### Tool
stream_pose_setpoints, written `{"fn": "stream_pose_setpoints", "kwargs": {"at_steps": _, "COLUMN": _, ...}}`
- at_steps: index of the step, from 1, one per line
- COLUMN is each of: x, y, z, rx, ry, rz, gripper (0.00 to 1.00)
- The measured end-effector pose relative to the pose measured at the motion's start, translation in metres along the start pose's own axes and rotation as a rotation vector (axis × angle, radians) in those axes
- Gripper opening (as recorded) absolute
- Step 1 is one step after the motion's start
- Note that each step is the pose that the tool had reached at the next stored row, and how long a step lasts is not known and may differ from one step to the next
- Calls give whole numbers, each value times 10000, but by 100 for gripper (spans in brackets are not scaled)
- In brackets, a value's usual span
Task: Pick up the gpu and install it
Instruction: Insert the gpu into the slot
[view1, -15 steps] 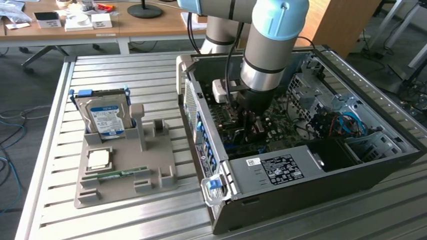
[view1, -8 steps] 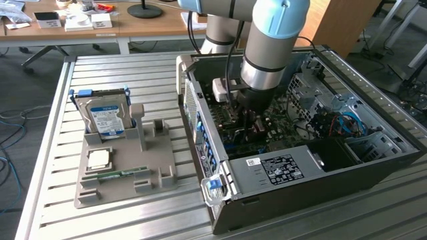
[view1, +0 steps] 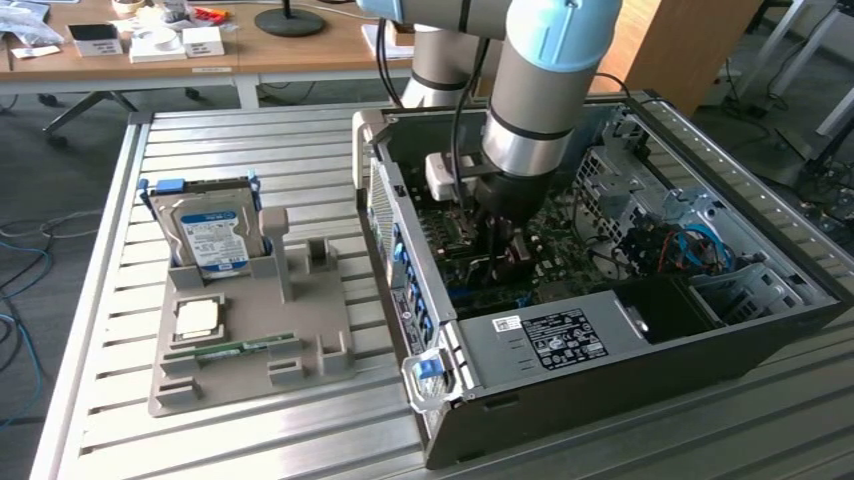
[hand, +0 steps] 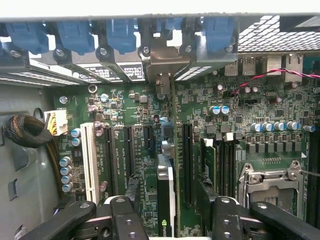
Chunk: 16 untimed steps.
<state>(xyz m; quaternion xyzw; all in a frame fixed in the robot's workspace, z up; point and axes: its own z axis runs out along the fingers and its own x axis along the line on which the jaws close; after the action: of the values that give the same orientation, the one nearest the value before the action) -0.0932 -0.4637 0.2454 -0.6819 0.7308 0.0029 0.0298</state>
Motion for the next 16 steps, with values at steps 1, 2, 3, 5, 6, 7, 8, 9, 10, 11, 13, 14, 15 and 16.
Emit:
{"fn": "stream_pose_setpoints", "kwargs": {"at_steps": 1, "x": 0, "y": 0, "z": -3, "rx": 0, "ry": 1, "rz": 0, "gripper": 58}}
{"fn": "stream_pose_setpoints", "kwargs": {"at_steps": 2, "x": -1, "y": 0, "z": -5, "rx": 0, "ry": 1, "rz": 0, "gripper": 58}}
{"fn": "stream_pose_setpoints", "kwargs": {"at_steps": 3, "x": -1, "y": 0, "z": -7, "rx": 0, "ry": 1, "rz": 0, "gripper": 58}}
{"fn": "stream_pose_setpoints", "kwargs": {"at_steps": 5, "x": -1, "y": -1, "z": -16, "rx": 0, "ry": 4, "rz": -1, "gripper": 58}}
{"fn": "stream_pose_setpoints", "kwargs": {"at_steps": 6, "x": -1, "y": -1, "z": -16, "rx": 1, "ry": 5, "rz": 0, "gripper": 58}}
{"fn": "stream_pose_setpoints", "kwargs": {"at_steps": 7, "x": -1, "y": -1, "z": -16, "rx": 0, "ry": 5, "rz": 0, "gripper": 58}}
{"fn": "stream_pose_setpoints", "kwargs": {"at_steps": 8, "x": -1, "y": -1, "z": -16, "rx": 0, "ry": 4, "rz": -1, "gripper": 58}}
{"fn": "stream_pose_setpoints", "kwargs": {"at_steps": 9, "x": -1, "y": -1, "z": -16, "rx": 0, "ry": 5, "rz": -1, "gripper": 58}}
{"fn": "stream_pose_setpoints", "kwargs": {"at_steps": 10, "x": -1, "y": -1, "z": -17, "rx": 0, "ry": 4, "rz": -1, "gripper": 58}}
{"fn": "stream_pose_setpoints", "kwargs": {"at_steps": 11, "x": -1, "y": -1, "z": -19, "rx": 0, "ry": 5, "rz": -1, "gripper": 58}}
{"fn": "stream_pose_setpoints", "kwargs": {"at_steps": 13, "x": -1, "y": -1, "z": -27, "rx": -1, "ry": 7, "rz": -1, "gripper": 58}}
{"fn": "stream_pose_setpoints", "kwargs": {"at_steps": 14, "x": -1, "y": -1, "z": -33, "rx": -1, "ry": 7, "rz": -1, "gripper": 58}}
{"fn": "stream_pose_setpoints", "kwargs": {"at_steps": 15, "x": -2, "y": -2, "z": -39, "rx": 0, "ry": 5, "rz": 0, "gripper": 58}}
{"fn": "stream_pose_setpoints", "kwargs": {"at_steps": 16, "x": -2, "y": -2, "z": -47, "rx": 0, "ry": 6, "rz": 0, "gripper": 58}}
